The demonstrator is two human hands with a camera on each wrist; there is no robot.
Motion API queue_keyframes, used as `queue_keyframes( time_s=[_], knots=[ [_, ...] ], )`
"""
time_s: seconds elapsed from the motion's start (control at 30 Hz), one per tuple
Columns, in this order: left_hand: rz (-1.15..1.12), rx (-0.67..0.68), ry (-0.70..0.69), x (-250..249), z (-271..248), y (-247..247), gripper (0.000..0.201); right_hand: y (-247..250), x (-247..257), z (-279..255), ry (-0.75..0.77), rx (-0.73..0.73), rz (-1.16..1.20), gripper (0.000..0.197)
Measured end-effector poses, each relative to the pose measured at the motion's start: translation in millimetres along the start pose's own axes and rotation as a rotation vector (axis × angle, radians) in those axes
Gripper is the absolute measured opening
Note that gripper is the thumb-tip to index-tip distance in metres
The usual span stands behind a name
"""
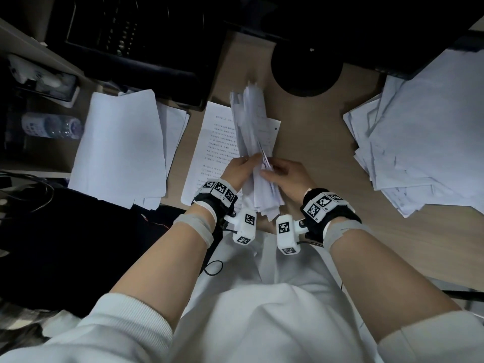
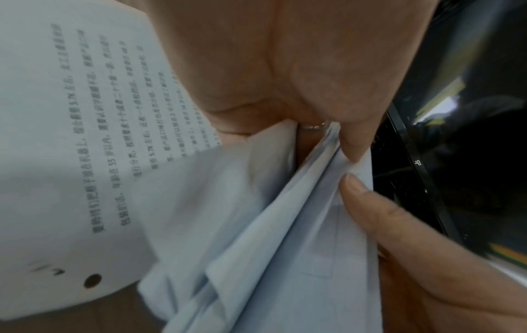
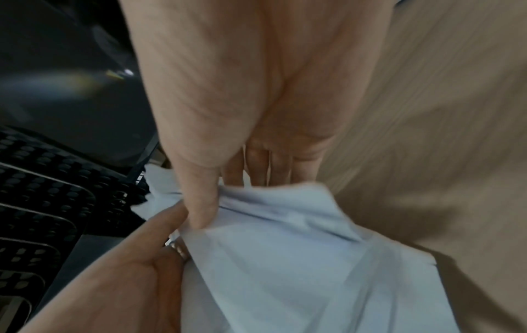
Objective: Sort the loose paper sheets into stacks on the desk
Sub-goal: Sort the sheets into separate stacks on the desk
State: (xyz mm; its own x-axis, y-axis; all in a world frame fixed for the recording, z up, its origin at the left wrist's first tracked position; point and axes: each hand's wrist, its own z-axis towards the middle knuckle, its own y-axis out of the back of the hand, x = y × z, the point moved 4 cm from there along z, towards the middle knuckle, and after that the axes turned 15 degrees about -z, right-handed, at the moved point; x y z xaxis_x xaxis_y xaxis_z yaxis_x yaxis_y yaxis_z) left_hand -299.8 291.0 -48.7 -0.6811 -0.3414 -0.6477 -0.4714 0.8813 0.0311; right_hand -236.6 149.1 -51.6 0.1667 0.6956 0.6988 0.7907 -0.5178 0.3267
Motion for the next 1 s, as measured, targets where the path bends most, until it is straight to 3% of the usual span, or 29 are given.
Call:
queue_keyframes(
  time_s=[0.1,0.33,0.47,0.53,0.6,0.7,0.8,0.87,1.0],
  knots=[
    [-0.026,-0.021,0.017,-4.7,-2.2,-5.2,0.064,5.7,-1.1,-2.2,0.009,-0.035,0.003,0.028],
    [0.136,-0.017,-0.041,-1.9,-1.6,-7.0,0.040,15.0,-6.9,-6.6,-0.042,-0.025,0.151,0.030],
    [0.127,-0.032,-0.047,1.3,-2.1,-7.0,0.058,16.4,-6.4,-12.7,-0.049,0.021,0.257,0.030],
    [0.115,-0.034,-0.036,2.7,-2.6,-8.5,0.053,17.6,-6.6,-15.2,-0.043,0.024,0.286,0.032],
    [0.090,-0.058,-0.018,2.8,-0.7,-9.4,0.041,19.1,-6.8,-12.6,-0.024,0.024,0.209,0.030],
    [-0.007,-0.113,0.030,3.0,0.7,-10.6,0.045,22.0,-15.4,-1.0,-0.034,-0.018,0.019,0.007],
    [0.137,-0.070,0.003,2.4,-2.8,-14.6,0.041,26.2,-21.1,5.2,-0.077,-0.062,-0.039,0.022],
    [0.227,-0.117,-0.031,3.3,-2.8,-12.0,0.034,32.7,-23.7,5.2,-0.116,-0.124,-0.065,0.025],
    [0.120,-0.181,-0.016,-2.9,-12.9,-11.2,0.027,52.3,-34.8,-1.5,-0.242,-0.243,-0.058,0.031]
  ],
)
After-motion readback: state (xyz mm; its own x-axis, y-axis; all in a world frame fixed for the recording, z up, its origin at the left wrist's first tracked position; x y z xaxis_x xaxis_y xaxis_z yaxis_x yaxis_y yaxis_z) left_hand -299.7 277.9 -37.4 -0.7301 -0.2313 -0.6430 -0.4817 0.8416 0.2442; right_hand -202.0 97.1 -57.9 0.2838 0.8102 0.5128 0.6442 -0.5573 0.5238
